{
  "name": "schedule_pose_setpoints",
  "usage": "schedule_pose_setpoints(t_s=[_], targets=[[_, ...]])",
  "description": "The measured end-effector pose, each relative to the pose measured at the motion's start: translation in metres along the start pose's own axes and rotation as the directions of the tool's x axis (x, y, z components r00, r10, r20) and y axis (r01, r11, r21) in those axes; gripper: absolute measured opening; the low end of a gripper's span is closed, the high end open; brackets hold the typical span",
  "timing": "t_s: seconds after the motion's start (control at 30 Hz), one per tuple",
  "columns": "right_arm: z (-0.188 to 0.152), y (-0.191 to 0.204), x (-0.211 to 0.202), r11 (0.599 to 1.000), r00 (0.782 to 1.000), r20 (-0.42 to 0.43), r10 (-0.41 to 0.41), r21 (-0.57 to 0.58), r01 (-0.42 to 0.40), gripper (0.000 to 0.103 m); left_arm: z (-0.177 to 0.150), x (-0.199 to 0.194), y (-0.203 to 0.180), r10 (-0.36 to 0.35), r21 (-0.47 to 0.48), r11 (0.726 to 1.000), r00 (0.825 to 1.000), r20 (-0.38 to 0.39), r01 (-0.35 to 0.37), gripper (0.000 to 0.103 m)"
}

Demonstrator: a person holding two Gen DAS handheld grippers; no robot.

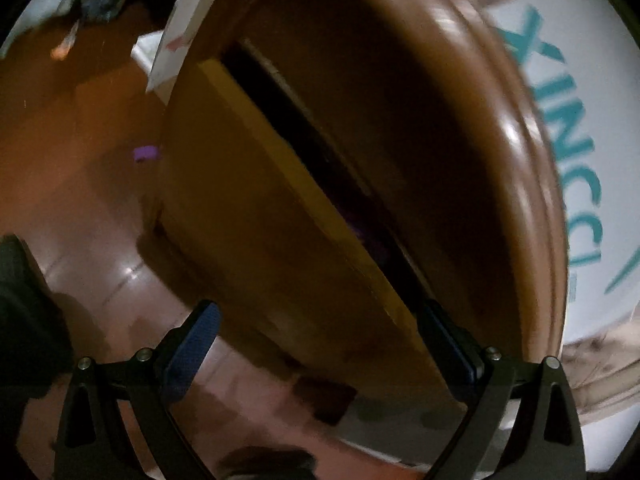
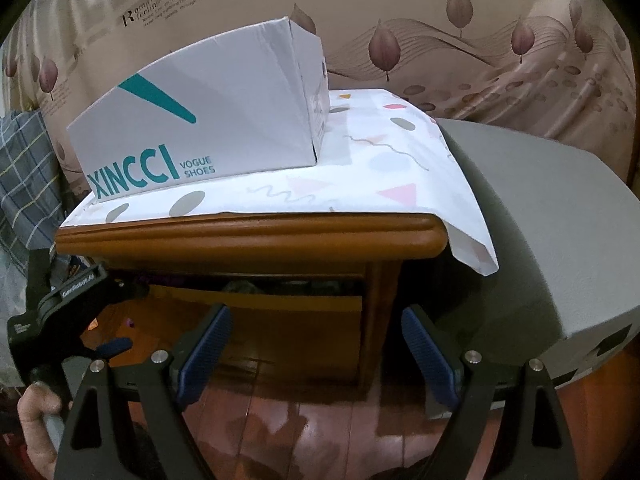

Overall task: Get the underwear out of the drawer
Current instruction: 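Hook the drawer front with the left gripper and pull it open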

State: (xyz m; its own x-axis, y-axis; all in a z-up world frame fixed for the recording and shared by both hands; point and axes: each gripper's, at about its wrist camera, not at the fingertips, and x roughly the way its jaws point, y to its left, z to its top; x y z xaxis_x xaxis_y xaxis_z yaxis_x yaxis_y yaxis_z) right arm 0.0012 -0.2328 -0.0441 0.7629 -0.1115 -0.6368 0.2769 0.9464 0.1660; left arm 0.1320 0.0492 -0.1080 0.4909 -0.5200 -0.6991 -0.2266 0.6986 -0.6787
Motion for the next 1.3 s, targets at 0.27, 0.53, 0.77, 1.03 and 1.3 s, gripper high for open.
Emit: schedule_pose_setpoints(t_s=[0.27, 0.53, 0.77, 1.03, 1.3], targets=[[-0.001, 0.005, 0.007, 1.000, 1.000, -0.026, 0.003, -0.013, -0.004, 0.089, 0.010, 0.015, 0.022, -0.063, -0.131, 0.989, 0.998, 0.012, 0.064, 0.103], [-0.001, 0.006, 0.008, 1.000, 0.999, -0.039, 0.018, -0.003, -0.018, 0.089, -0.005, 0.018, 0.038, -0.093, -0.282, 0.954, 0.994, 0.049, 0.103, 0.103], [0.000, 0.008, 0.008, 1.000, 0.998, -0.048, 0.027, -0.012, -0.027, 0.089, -0.004, 0.026, 0.053, -0.121, -0.367, 0.920, 0.991, 0.065, 0.136, 0.103], [0.000, 0.007, 0.011, 0.999, 0.998, -0.060, 0.032, -0.002, -0.032, 0.089, -0.001, 0.033, 0.050, -0.041, -0.435, 0.898, 0.997, 0.064, 0.065, 0.103], [0.000, 0.005, 0.011, 1.000, 0.998, -0.059, 0.021, 0.000, -0.021, 0.089, 0.007, 0.024, 0.041, 0.029, -0.342, 0.940, 0.998, 0.048, -0.011, 0.103]])
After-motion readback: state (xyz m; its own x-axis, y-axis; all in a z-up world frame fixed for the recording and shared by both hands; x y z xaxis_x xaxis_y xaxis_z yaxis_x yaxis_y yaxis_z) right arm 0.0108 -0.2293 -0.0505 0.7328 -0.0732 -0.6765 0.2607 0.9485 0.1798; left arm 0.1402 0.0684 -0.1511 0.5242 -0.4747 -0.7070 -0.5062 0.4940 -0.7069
